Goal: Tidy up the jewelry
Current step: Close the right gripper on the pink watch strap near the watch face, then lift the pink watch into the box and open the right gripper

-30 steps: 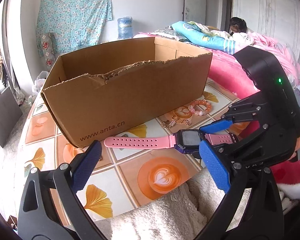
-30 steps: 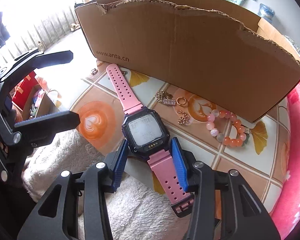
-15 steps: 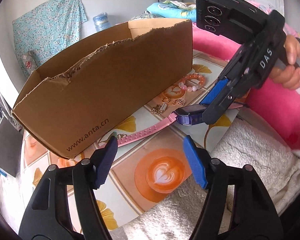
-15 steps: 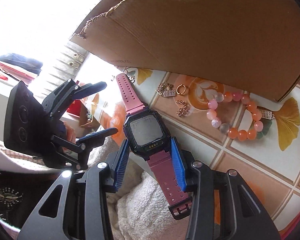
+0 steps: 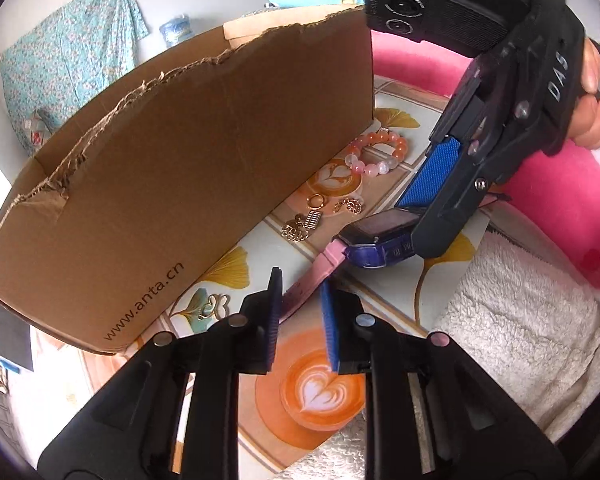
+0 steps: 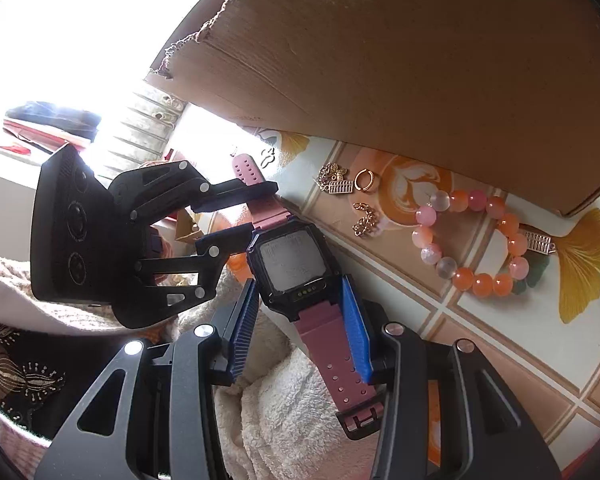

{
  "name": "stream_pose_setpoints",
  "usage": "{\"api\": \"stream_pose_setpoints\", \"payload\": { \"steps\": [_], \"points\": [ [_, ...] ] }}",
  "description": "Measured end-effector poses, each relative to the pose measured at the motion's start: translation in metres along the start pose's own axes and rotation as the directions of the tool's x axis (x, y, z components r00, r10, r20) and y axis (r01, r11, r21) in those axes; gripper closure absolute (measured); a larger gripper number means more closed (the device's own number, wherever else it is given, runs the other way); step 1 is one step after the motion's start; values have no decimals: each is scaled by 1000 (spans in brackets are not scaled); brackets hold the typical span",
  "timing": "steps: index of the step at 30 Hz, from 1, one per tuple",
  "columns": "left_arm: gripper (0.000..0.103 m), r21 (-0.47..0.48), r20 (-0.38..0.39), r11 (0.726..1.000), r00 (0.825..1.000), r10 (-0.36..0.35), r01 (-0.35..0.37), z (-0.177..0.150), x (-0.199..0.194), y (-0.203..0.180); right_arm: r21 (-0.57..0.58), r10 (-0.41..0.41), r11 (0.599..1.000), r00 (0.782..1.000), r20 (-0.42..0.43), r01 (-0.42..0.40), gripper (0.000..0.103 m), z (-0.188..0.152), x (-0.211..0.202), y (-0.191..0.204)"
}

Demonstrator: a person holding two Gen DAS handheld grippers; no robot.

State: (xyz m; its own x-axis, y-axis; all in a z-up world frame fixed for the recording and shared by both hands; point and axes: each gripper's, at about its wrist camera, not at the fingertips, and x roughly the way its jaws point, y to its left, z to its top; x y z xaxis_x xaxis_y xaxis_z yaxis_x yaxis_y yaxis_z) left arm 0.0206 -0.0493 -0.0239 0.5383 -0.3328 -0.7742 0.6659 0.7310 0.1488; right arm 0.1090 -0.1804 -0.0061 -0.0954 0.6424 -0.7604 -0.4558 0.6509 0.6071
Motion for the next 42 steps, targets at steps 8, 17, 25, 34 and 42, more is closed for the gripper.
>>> {"api": "stream_pose_setpoints", "payload": {
  "steps": [8, 17, 25, 34, 42],
  "points": [
    [89, -258, -42, 952, 983, -181, 165, 6, 4, 34, -76, -202, 975, 975, 92, 210, 60, -17, -7, 30],
    [92, -325, -50, 924, 972, -231, 203, 6, 6, 45, -139, -488, 847, 854, 183, 514, 70, -50, 3, 57],
    [100, -286, -18, 941, 980, -196, 183, 10, -1, 39, 3, -581, 799, 770, 266, 602, 96, -72, -14, 56],
    [101, -196, 122, 967, 982, -141, 163, 29, -75, 30, 1, -618, 736, 670, 412, 677, 97, -89, -68, 107],
    [101, -171, 233, 980, 971, -61, 102, 86, -123, 80, -77, -551, 721, 637, 540, 689, 97, -17, -128, 144]
  ]
}}
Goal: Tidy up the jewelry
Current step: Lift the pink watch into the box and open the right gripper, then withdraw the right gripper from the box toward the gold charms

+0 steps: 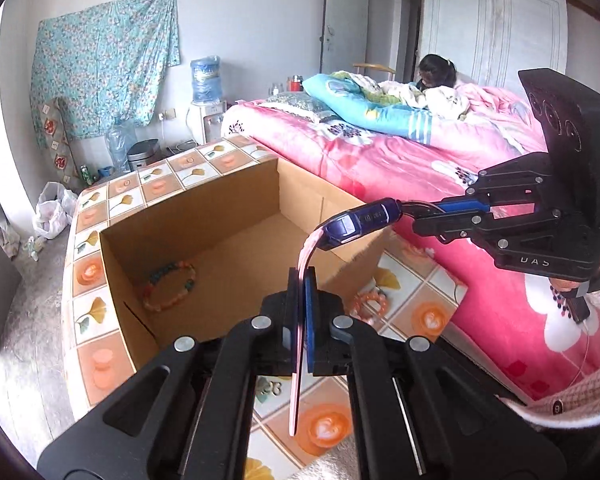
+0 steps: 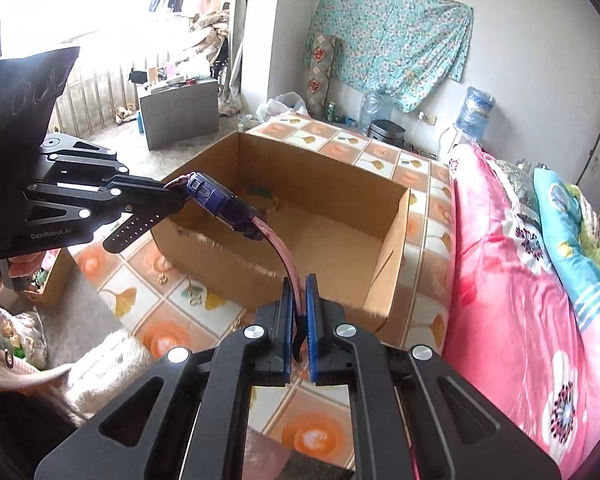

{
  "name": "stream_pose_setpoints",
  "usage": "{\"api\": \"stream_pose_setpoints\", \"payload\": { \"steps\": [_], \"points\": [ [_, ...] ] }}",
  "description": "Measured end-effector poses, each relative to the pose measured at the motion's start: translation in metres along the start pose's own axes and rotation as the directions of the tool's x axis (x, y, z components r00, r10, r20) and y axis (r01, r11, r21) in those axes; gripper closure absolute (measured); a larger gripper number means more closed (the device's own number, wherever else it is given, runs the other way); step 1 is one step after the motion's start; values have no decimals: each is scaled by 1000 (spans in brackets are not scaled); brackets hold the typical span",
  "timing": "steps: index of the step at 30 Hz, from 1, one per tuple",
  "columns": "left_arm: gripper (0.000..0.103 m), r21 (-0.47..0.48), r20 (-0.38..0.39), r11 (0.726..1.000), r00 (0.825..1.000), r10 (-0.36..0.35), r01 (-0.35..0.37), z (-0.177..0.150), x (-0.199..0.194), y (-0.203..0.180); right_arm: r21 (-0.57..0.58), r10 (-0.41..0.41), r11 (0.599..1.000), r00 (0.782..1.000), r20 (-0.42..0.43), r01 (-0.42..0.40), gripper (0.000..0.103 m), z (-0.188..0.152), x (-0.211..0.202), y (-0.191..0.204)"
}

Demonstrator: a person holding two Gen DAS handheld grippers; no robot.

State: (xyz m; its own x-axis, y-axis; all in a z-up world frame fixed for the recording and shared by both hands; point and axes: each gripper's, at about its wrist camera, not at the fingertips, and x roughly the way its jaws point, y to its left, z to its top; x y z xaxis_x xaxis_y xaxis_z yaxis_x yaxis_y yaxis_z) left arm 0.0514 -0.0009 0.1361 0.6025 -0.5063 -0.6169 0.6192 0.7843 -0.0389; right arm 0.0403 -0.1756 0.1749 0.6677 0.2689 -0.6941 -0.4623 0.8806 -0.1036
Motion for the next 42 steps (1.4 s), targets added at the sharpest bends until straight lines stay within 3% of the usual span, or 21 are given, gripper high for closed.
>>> {"api": "stream_pose_setpoints", "payload": {
  "steps": [4, 8, 11, 16, 21, 24, 26, 28, 31, 34, 38, 40, 42],
  "points": [
    [101, -119, -98, 992, 994, -41, 29, 32, 39, 42, 73, 109, 992, 986, -125, -101, 97, 42, 59, -43],
    [101, -193, -245, 981, 968, -53, 5, 41, 98, 77, 102, 165, 985, 935, -315, -140, 97, 61, 134, -65],
    [101, -222, -350, 975, 934, -74, -6, 37, 140, 93, 62, 149, 989, 893, -424, -136, 97, 69, 178, -70],
    [101, -254, -469, 967, 878, -95, -32, 34, 190, 115, -5, 104, 992, 841, -530, -126, 97, 78, 228, -75],
    [101, -329, -552, 943, 819, -159, -38, 30, 227, 133, -46, 63, 993, 810, -583, -110, 95, 92, 262, -83],
    [101, -362, -581, 931, 793, -183, -51, 26, 239, 141, -76, 27, 994, 824, -566, -84, 90, 101, 271, -84],
    [101, -383, -588, 921, 786, -189, -65, 24, 242, 146, -71, 18, 995, 834, -551, -68, 79, 107, 275, -88],
    [98, -412, -586, 908, 783, -206, -69, 22, 242, 150, -63, 14, 997, 849, -528, -55, 75, 113, 274, -90],
    [94, -428, -574, 902, 790, -216, -65, 23, 237, 151, -27, 37, 998, 855, -518, -59, 75, 116, 273, -94],
    [80, -450, -568, 892, 786, -244, -49, 22, 232, 149, -44, 20, 998, 866, -499, -49, 71, 114, 268, -93],
    [74, -492, -561, 870, 771, -301, -19, 19, 224, 147, -23, 22, 999, 869, -494, -38, 65, 112, 261, -98],
    [72, -496, -550, 868, 779, -302, -14, 20, 217, 146, -13, 19, 999, 872, -489, -29, 65, 111, 254, -99],
    [64, -494, -527, 869, 798, -292, -8, 24, 205, 145, 4, 21, 1000, 877, -479, -22, 63, 110, 243, -99]
  ]
}}
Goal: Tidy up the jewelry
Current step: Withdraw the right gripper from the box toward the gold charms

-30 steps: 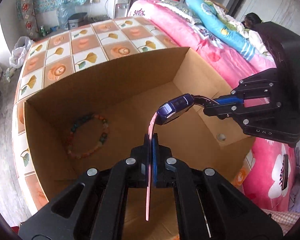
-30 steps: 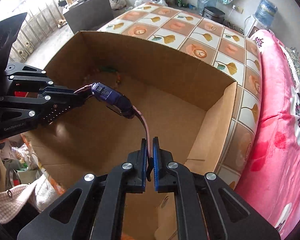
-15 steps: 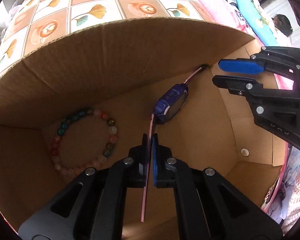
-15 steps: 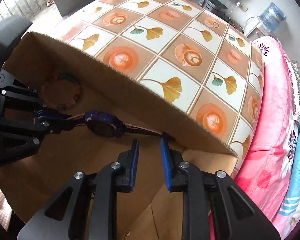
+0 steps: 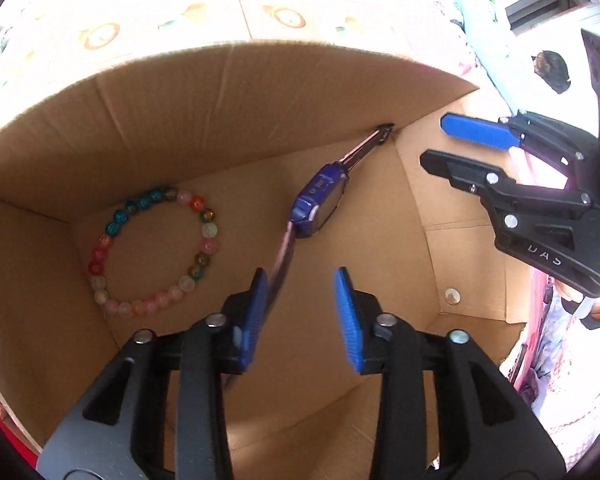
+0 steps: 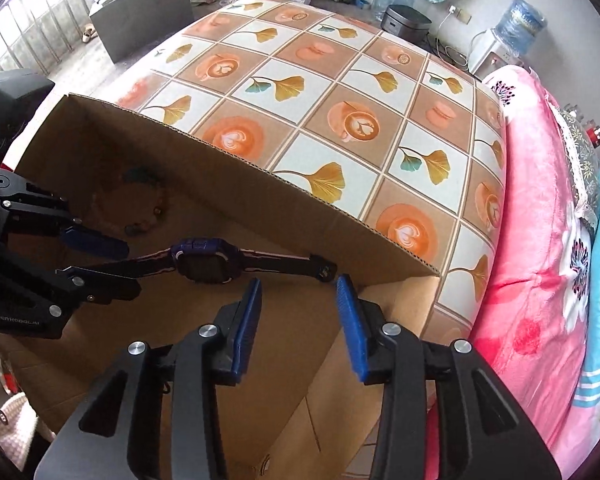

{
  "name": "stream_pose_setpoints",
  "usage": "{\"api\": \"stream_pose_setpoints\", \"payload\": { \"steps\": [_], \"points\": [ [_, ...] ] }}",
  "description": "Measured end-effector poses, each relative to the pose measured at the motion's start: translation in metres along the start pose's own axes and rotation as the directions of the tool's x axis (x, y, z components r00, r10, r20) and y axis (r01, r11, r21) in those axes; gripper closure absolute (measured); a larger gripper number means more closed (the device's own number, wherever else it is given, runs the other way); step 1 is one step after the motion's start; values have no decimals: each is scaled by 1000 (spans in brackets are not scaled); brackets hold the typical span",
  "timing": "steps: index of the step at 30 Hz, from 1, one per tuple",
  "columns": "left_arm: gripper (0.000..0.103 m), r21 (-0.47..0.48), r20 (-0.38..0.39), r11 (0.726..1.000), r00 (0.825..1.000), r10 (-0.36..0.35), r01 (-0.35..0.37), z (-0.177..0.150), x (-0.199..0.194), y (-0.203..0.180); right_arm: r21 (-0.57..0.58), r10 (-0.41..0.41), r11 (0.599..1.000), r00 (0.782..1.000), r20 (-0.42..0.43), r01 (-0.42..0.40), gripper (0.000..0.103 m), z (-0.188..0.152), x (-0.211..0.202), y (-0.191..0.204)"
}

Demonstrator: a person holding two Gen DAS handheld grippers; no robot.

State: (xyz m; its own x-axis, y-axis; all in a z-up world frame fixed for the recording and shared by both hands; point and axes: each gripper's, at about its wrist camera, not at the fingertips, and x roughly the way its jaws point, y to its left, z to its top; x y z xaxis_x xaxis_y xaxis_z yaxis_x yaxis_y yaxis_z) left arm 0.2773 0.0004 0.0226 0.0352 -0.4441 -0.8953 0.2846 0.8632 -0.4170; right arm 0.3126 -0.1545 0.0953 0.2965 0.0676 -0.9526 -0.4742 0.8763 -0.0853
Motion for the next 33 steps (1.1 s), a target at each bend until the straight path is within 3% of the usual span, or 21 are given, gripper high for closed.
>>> {"api": "stream_pose_setpoints", "payload": {
  "steps": [3, 7, 11, 13, 17, 19, 21, 23, 27, 30, 32, 33],
  "points": [
    [57, 26, 73, 1000, 997, -7, 5, -11, -24, -6, 14, -5, 1000, 1000, 23, 5, 58, -10, -14, -1],
    [56, 63, 148, 998, 989, -29, 20, -20, -55, -13, 27, -11, 1000, 998, 68, 9, 58, -24, -39, 4],
    [55, 122, 262, 992, 964, -52, 21, -59, -97, -25, 64, 12, 998, 986, 169, -23, 56, -48, -79, 11],
    [50, 152, 331, 988, 941, -67, 17, -83, -118, -28, 87, 43, 994, 965, 259, -68, 50, -70, -107, 14],
    [38, 208, 484, 977, 872, -70, -37, -150, -154, -34, 124, 118, 974, 887, 447, -192, 41, -133, -150, 27],
    [32, 206, 528, 974, 849, -27, -98, -185, -156, -37, 132, 151, 960, 853, 500, -247, 34, -169, -153, 41],
    [28, 181, 562, 963, 824, 67, -202, -214, -145, -39, 144, 180, 946, 839, 514, -291, 32, -200, -140, 61],
    [26, 144, 559, 948, 814, 159, -283, -236, -119, -36, 178, 162, 942, 850, 501, -284, 32, -226, -115, 85],
    [26, 80, 451, 939, 852, 266, -335, -253, -58, -17, 291, 86, 932, 910, 406, -218, 32, -255, -52, 121],
    [26, 25, 407, 941, 863, 298, -337, -253, -30, -2, 381, 10, 915, 949, 316, -136, 32, -262, -17, 128],
    [26, 17, 401, 932, 856, 327, -363, -253, -20, 1, 418, 4, 898, 954, 300, -135, 32, -265, -3, 128],
    [26, 20, 399, 919, 846, 353, -393, -252, -16, 0, 436, -30, 895, 961, 274, -96, 32, -264, 2, 129]
  ]
}}
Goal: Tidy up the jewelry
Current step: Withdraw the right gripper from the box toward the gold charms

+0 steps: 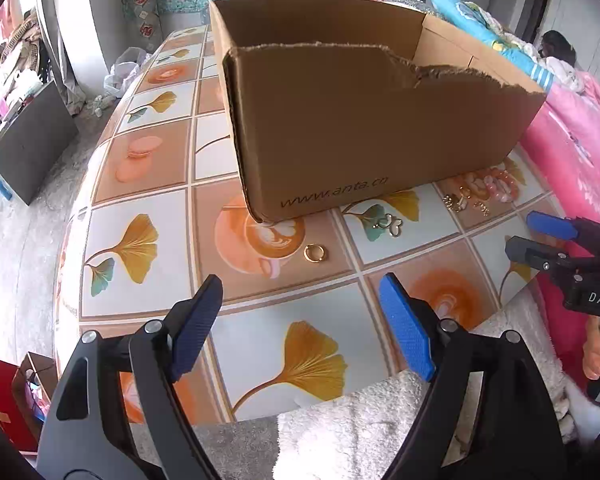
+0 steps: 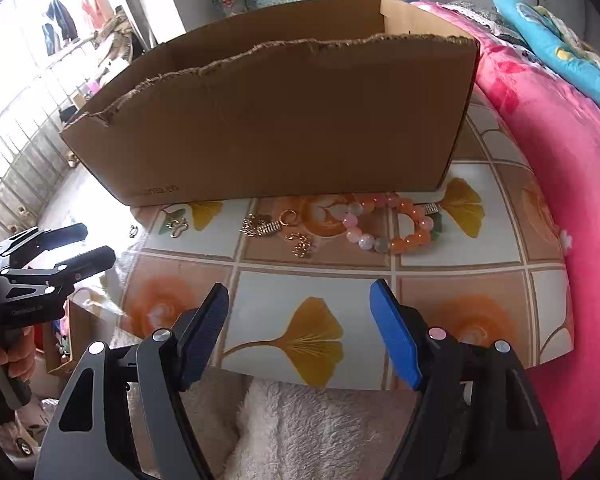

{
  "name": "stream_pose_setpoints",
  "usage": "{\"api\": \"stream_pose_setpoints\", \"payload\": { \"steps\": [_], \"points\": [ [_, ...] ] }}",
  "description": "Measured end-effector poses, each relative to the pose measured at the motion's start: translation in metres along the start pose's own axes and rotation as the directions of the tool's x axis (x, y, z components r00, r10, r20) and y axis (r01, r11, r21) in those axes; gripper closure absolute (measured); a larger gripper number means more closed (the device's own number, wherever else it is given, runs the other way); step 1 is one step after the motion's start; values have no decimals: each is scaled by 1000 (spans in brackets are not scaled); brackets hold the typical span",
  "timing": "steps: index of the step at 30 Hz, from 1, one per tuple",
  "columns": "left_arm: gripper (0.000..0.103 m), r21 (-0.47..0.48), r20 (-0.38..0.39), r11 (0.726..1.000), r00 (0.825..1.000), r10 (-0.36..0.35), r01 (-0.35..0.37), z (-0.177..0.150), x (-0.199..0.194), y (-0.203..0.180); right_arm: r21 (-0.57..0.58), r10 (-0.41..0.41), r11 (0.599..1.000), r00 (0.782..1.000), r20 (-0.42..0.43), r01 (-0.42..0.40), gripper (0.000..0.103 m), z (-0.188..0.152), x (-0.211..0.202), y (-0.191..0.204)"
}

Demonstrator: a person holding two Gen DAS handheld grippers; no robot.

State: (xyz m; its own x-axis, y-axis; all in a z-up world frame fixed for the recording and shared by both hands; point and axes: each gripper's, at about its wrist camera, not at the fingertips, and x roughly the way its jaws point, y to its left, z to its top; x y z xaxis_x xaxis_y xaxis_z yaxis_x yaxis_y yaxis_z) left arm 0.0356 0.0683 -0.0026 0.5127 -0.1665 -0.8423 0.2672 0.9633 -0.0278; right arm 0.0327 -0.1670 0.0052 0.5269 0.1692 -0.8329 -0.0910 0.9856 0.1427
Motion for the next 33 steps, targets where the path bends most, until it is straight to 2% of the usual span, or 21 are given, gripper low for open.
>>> {"api": "stream_pose_setpoints", "payload": {
  "steps": [2, 6, 11, 16, 23, 33],
  "points": [
    [26, 30, -2, 999, 999, 40, -40, -5, 5, -5, -15, -55, 998, 998, -6, 55, 32, -2, 7, 4],
    [18, 37, -19, 998, 998, 53, -52, -10, 14, -7, -30, -117, 993, 993, 14, 117, 30, -6, 12, 11],
    [7, 37, 8, 996, 997, 81, -81, -13, 18, -3, -28, -136, 990, 990, 31, 137, 14, -13, 16, 16],
    [7, 11, 10, 998, 998, 62, -62, -15, 22, -1, -16, -150, 988, 988, 28, 151, 7, -14, 17, 13],
    [7, 26, 1, 999, 999, 36, -36, -13, 26, 8, -9, -141, 990, 989, 34, 142, 6, -14, 18, 5],
    [7, 16, 3, 999, 999, 40, -40, -11, 28, 10, -40, -120, 992, 992, 47, 122, 6, -16, 17, 0]
  ]
}}
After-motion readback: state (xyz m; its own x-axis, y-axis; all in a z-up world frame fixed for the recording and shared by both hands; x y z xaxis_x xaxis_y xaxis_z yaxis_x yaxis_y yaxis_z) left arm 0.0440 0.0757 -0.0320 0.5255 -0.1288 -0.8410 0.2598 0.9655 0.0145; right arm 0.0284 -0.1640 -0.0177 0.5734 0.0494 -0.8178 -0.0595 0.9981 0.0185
